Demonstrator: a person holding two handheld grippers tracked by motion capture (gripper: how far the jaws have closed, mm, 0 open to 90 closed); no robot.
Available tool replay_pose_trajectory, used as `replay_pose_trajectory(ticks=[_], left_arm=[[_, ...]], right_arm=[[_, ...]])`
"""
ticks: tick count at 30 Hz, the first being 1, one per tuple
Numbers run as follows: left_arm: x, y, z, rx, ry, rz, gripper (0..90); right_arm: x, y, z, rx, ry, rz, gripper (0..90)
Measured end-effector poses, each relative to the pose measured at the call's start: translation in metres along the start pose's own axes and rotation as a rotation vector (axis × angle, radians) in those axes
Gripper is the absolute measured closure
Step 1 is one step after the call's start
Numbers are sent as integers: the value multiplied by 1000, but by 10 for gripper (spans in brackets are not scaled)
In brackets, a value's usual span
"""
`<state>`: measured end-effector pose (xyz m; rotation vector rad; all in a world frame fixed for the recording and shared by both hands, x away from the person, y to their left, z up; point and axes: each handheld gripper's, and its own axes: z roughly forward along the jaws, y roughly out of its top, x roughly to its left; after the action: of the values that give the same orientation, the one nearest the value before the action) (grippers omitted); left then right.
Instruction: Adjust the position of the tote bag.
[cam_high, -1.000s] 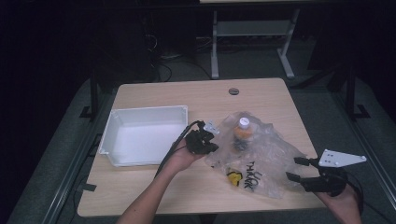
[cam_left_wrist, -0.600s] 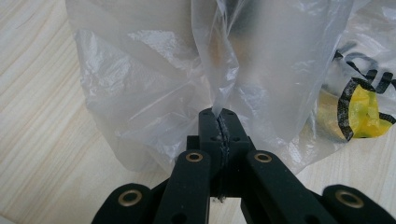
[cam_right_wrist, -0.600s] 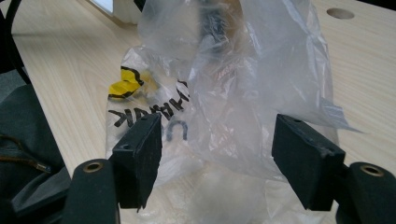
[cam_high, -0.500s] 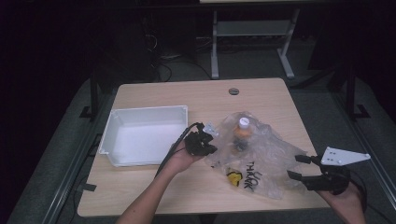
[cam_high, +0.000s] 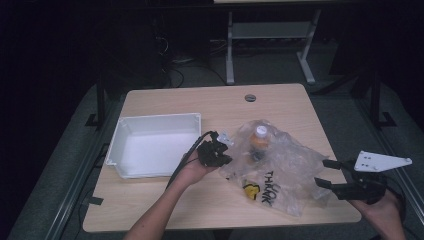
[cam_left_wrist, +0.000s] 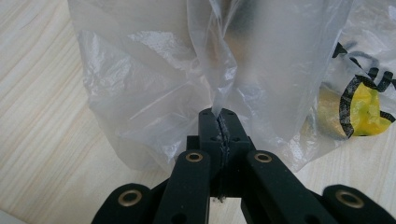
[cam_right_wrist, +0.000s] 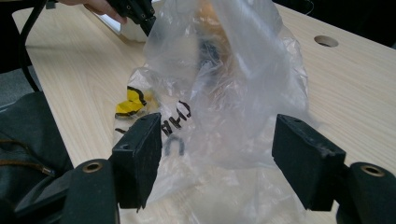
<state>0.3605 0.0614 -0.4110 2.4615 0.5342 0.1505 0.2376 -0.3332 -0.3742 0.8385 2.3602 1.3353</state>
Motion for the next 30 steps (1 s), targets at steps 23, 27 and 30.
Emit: replay_pose_trajectory(ticks=[23, 27, 30], left_arm=[[0, 3, 0, -2, 4, 4, 891], [0, 4, -1, -3, 1, 3, 888], [0, 4, -1, -4, 1, 6, 885]], right_arm=[[-16, 30, 10, 36, 23, -64, 410], [-15, 41, 19, 50, 46, -88, 449], [-15, 51, 29, 67, 67, -110, 495]])
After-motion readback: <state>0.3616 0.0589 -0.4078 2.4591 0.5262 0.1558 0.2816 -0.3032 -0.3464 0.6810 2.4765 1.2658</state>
